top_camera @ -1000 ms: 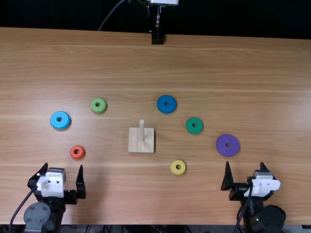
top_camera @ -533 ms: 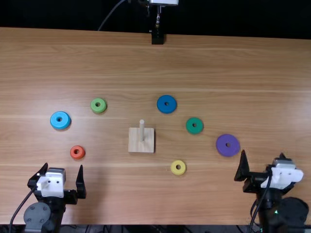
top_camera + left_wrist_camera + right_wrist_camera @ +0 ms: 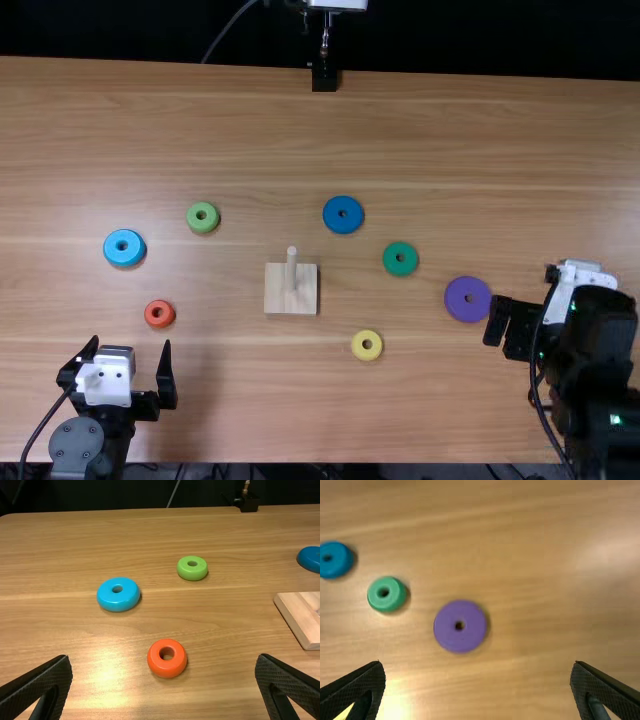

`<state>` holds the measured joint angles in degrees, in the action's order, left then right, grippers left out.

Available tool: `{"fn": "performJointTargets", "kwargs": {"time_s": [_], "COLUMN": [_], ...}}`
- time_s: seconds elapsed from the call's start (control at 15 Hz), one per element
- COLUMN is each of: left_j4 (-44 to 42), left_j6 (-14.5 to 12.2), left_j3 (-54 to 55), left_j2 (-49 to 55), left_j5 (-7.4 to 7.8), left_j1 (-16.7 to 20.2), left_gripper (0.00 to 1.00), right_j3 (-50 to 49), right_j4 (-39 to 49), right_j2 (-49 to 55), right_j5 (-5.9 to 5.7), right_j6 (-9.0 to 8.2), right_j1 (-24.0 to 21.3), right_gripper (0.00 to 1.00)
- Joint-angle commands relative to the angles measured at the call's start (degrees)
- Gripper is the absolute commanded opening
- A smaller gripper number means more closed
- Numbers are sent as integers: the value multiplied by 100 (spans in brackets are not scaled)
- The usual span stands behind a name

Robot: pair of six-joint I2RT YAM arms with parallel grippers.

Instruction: Build the Hanoi tower: stack the rings onto the peg from bottom to top in this color order: purple, dark blue, light blue, dark green, light green, yellow, orange.

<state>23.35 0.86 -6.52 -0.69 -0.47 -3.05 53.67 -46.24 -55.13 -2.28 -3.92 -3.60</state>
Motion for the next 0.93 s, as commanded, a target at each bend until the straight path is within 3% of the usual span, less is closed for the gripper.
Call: {"fn": "performJointTargets", "kwargs": {"time_s": [0.0,0.2,0.87], "left_j4": [259,259,259], "left_j6": [-13,-13,-13], "left_j3": [652,652,652], "left_j2": [69,69,69], "left_j5": [-27,-27,-27], "left_j1": [-47,-55,-47], "left_gripper": [100,100,100], "right_j3": [328,363,759], "right_j4": [-65,-76,40], "right_j2": [-349,-1184,-3144], "right_j5": [-35,-56,-35], "right_j6": [-462,-504,-525], "right_j1": [272,729,737], "right_gripper": [100,100,100]}}
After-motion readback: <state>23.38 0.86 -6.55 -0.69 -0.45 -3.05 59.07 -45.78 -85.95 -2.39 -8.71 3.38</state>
